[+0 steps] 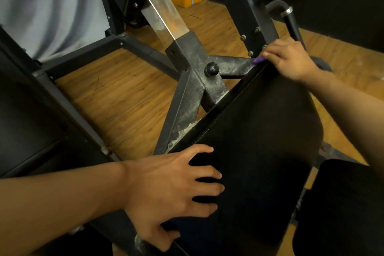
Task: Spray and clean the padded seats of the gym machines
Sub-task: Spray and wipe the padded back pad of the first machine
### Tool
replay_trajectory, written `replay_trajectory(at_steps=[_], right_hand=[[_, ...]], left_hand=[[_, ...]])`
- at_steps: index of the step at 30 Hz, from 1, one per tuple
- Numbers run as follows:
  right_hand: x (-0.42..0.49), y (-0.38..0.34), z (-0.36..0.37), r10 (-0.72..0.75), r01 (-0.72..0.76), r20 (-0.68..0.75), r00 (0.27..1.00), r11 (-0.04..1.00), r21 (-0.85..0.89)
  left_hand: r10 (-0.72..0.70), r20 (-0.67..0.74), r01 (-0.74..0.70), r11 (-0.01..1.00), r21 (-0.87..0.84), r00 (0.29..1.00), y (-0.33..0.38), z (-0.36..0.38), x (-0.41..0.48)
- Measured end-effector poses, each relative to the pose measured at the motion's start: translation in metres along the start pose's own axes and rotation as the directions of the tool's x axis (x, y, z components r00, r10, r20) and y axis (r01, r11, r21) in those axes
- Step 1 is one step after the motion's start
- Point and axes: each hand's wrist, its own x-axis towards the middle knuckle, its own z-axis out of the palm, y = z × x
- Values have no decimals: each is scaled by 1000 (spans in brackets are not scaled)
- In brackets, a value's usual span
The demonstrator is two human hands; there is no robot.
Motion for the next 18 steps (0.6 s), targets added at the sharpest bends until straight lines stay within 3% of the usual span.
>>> replay_trajectory(at_steps=[6, 18], right_hand=[[20, -6, 2, 243, -247, 43, 969, 954, 169], [-69, -141, 2, -123, 116, 8, 992, 953, 279]], left_hand=[[7, 13, -7, 1000, 10, 1000, 0, 2, 1], [32, -24, -32, 999, -4, 999, 1, 2, 2]])
